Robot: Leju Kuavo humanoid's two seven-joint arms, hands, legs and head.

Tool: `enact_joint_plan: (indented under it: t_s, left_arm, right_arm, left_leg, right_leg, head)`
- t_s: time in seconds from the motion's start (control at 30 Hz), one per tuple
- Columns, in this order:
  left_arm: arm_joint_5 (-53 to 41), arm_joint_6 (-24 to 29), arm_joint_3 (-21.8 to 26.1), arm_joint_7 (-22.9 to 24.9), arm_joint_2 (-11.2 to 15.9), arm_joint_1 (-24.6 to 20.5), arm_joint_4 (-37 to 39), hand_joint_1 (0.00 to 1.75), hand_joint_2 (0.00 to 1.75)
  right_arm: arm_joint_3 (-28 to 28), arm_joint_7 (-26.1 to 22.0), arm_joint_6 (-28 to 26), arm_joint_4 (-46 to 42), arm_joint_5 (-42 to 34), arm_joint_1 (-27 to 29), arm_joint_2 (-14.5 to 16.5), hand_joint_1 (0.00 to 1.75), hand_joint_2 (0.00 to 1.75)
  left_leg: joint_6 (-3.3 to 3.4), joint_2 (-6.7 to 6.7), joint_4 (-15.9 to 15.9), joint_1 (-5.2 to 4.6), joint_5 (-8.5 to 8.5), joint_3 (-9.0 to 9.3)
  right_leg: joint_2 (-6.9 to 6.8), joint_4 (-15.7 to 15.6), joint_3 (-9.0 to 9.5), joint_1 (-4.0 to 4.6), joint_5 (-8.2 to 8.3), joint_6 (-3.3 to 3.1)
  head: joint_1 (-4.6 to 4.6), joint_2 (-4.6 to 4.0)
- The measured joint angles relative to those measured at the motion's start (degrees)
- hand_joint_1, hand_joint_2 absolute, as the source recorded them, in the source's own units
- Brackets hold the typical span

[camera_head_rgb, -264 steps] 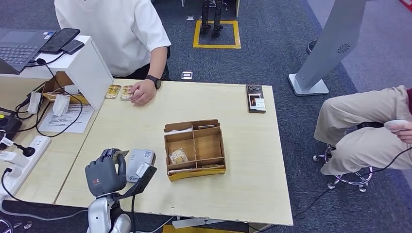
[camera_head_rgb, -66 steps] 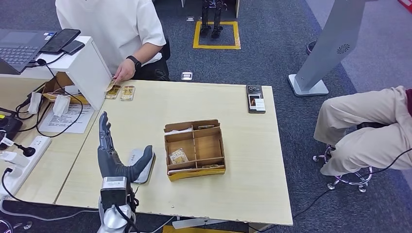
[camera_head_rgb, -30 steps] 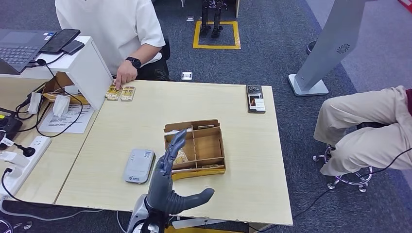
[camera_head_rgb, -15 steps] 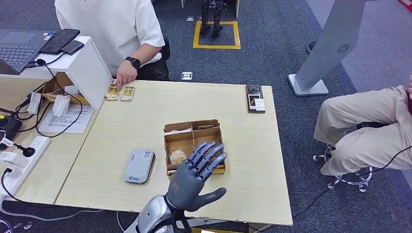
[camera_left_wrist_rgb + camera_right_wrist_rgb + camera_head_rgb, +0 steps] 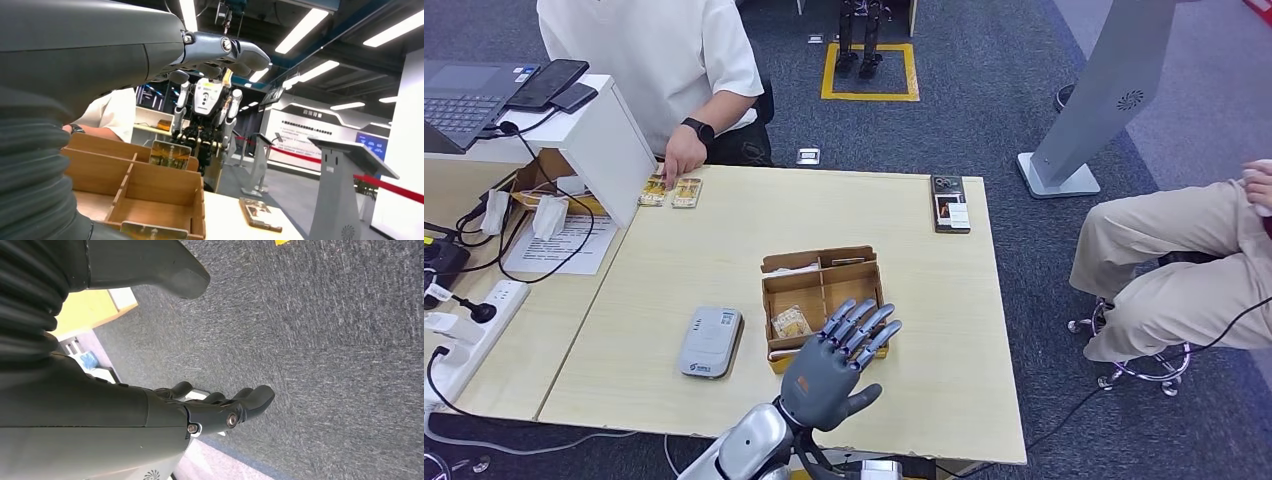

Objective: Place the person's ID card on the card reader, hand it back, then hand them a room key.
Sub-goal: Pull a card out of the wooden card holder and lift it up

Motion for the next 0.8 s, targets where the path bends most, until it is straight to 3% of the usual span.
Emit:
enact_joint_plan:
  t_s: [0.2,0.8]
  left_arm:
    - [-1.4,0.0,0.0,1.1,-0.3,-0.3,1.8,0.0,1.75]
    - [-12.2,-2.4,0.0,13.4,-1.4,-1.6,10.2,0.0,1.75]
  right_arm:
    - [0.0,0.0,0.0,0.0,0.0,0.0,0.0,0.0,1.75]
    - [0.0,0.7,0.1,0.0,0.1,0.0,-0.2,0.0,1.75]
  left_leg:
    - [0.0,0.0,0.0,0.0,0.0,0.0]
    - [0.0,0.0,0.0,0.0,0.0,-0.01]
  right_leg:
    - [0.0,0.0,0.0,0.0,0.0,0.0]
    - [0.0,0.0,-0.01,0.0,0.0,0.0]
  head:
    - [0.0,0.01]
    - [0.0,0.01]
